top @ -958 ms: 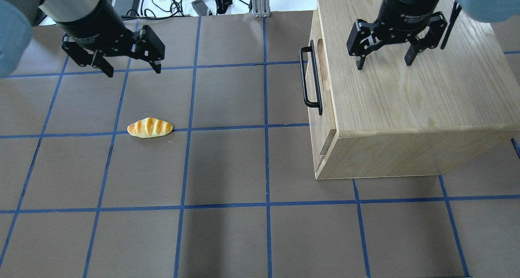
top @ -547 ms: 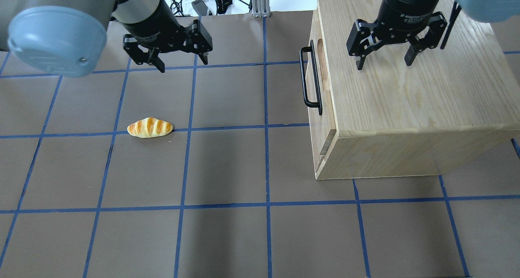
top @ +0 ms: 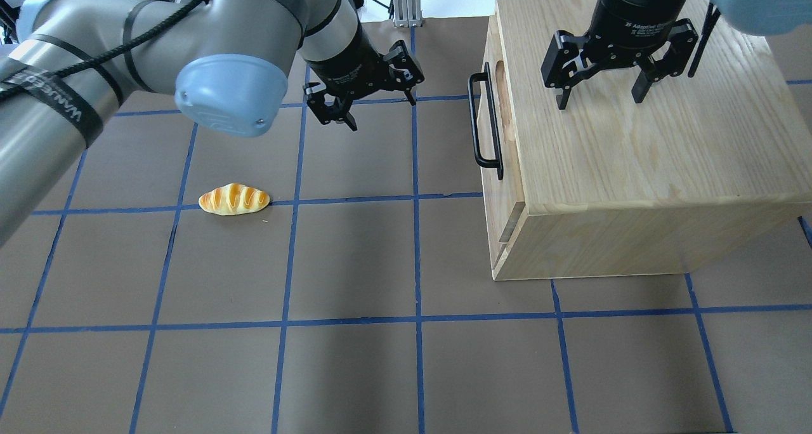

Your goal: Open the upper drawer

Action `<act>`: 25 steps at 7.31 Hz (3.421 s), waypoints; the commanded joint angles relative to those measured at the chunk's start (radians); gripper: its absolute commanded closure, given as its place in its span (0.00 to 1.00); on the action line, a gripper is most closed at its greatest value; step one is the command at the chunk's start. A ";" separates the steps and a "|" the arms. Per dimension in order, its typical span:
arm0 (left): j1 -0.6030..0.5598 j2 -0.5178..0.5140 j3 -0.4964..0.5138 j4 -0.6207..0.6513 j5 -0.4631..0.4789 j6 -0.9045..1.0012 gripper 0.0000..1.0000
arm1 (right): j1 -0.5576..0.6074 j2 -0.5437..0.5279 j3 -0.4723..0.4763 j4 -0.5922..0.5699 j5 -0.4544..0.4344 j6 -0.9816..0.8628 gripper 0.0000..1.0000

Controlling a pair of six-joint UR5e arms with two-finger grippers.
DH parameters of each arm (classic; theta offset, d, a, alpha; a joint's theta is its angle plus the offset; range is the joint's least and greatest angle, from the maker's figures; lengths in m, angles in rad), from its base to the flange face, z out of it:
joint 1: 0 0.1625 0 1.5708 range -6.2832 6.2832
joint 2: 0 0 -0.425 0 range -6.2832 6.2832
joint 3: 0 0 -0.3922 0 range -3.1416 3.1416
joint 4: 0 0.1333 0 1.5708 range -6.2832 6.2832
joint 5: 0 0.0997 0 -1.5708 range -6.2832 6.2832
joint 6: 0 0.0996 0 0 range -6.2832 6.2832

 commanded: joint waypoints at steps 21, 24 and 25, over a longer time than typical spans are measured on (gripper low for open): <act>-0.069 -0.106 -0.001 0.134 -0.099 0.075 0.00 | 0.000 0.000 0.000 0.000 0.000 0.001 0.00; -0.069 -0.095 -0.007 0.132 -0.097 0.121 0.00 | -0.001 0.000 -0.001 0.000 0.000 0.001 0.00; -0.069 -0.100 -0.020 0.128 -0.084 0.141 0.00 | 0.000 0.000 0.000 0.000 0.000 0.000 0.00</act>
